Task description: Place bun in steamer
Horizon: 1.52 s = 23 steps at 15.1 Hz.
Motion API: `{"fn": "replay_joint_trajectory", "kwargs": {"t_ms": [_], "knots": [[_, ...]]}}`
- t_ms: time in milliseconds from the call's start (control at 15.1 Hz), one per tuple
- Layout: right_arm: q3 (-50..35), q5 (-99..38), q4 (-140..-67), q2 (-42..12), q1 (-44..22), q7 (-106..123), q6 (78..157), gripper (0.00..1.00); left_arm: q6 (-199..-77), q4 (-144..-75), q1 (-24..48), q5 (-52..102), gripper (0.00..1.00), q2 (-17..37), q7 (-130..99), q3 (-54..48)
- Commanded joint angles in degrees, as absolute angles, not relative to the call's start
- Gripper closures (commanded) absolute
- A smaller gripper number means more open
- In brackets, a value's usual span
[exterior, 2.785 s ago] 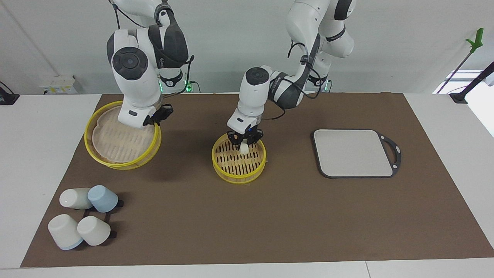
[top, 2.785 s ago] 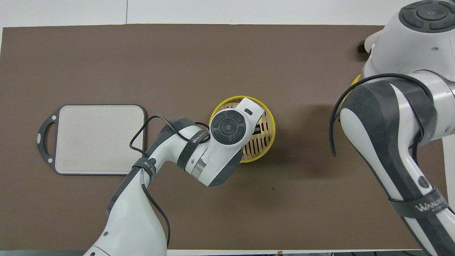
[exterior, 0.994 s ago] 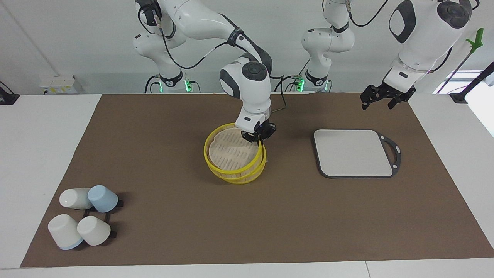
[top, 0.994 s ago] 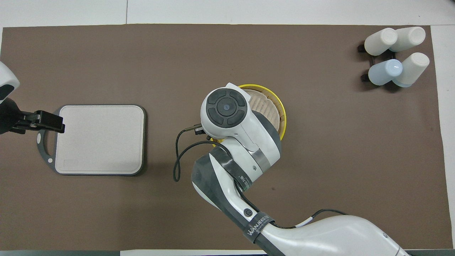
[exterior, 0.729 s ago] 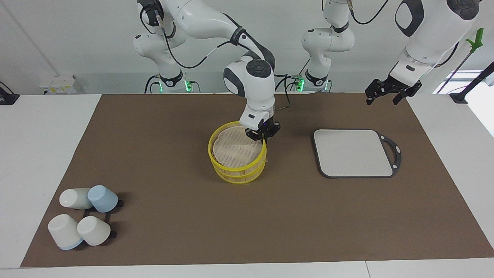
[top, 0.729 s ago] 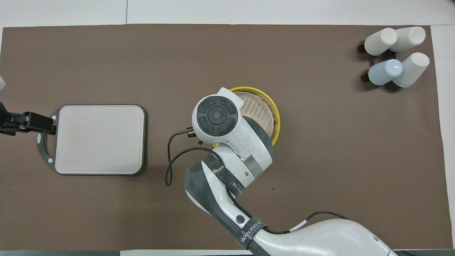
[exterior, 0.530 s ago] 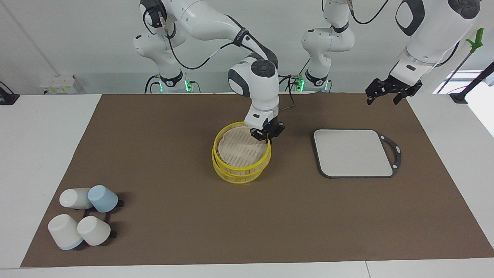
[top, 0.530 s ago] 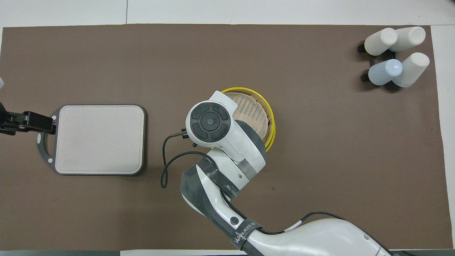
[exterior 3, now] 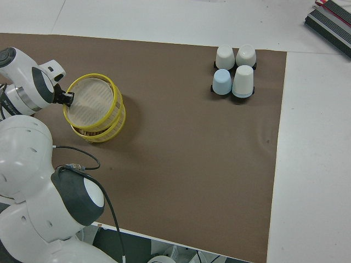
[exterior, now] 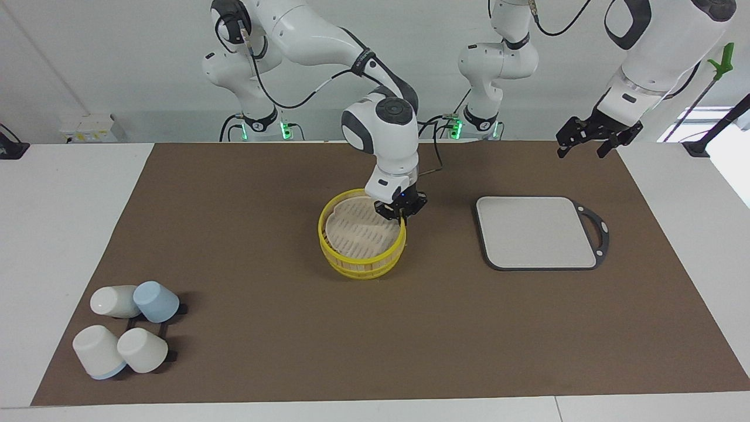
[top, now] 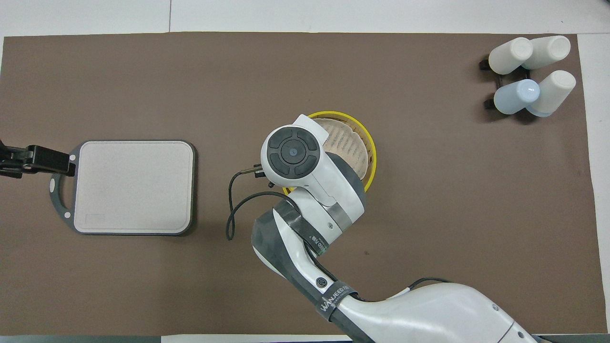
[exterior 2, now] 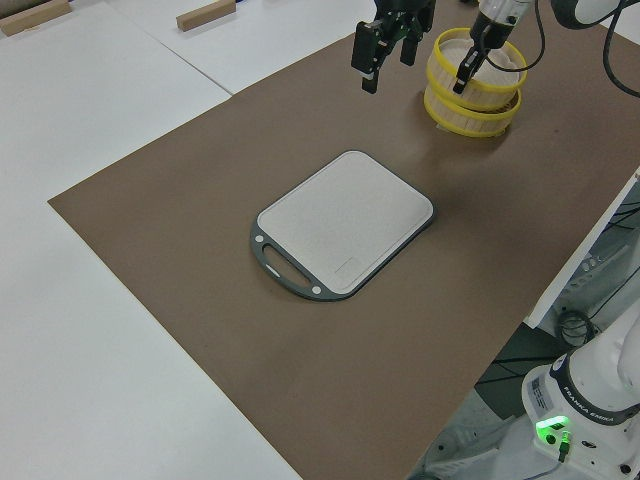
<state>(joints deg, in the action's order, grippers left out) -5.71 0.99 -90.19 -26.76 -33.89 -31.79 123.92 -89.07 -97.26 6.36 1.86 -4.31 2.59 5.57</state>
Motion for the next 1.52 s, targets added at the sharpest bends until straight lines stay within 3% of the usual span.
{"fn": "replay_joint_trajectory", "kwargs": {"t_ms": [0, 1459], "knots": [[-6.2, 0.6, -91.7, -27.5, -33.4, -32.1, 126.0, 1.00, -88.6, -96.1, 6.4, 2.7, 0.00, -3.9, 3.0, 5.7], [-6.2, -1.5, -96.0, -25.9, -35.2, -39.0, 128.1, 1.00, -89.2, -96.4, 6.2, -0.8, 0.00, -4.0, 4.2, 5.1]]}}
